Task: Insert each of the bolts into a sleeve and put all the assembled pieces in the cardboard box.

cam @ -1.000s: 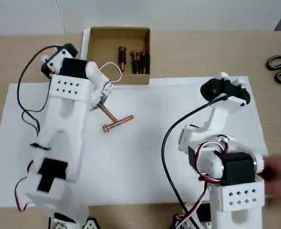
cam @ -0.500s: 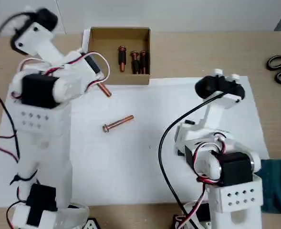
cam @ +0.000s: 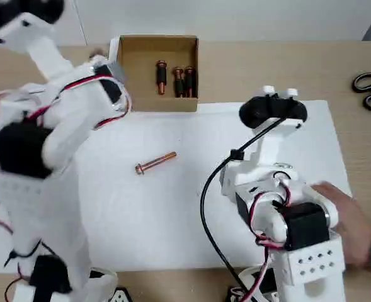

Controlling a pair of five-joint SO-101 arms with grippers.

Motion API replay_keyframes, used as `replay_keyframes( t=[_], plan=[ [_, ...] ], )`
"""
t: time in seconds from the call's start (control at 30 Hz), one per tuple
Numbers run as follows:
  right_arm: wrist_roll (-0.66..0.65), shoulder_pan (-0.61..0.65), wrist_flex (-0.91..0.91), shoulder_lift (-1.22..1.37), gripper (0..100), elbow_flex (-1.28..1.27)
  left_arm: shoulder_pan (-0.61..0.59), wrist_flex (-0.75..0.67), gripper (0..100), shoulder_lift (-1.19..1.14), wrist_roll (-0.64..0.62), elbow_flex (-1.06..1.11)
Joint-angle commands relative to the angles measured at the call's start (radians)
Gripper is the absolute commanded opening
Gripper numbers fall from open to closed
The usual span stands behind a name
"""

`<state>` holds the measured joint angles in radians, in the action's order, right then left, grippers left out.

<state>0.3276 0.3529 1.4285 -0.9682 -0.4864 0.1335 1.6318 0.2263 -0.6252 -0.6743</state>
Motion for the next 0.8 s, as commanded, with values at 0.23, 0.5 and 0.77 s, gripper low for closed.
replay_keyframes(
  t=[0.23, 0.5, 0.77],
  plan=[
    [-0.094, 0.058, -0.081, -0.162, 0.3, -0.087, -0.003, -0.092, 1, 0.107, 0.089, -0.035],
    [-0.127, 0.058, -0.084, -0.282, 0.3, -0.219, -0.005, -0.055, 1, 0.173, 0.092, -0.018],
    [-0.127, 0.147, -0.180, -0.328, 0.3, -0.324, -0.005, -0.060, 1, 0.382, 0.110, 0.183]
  ],
)
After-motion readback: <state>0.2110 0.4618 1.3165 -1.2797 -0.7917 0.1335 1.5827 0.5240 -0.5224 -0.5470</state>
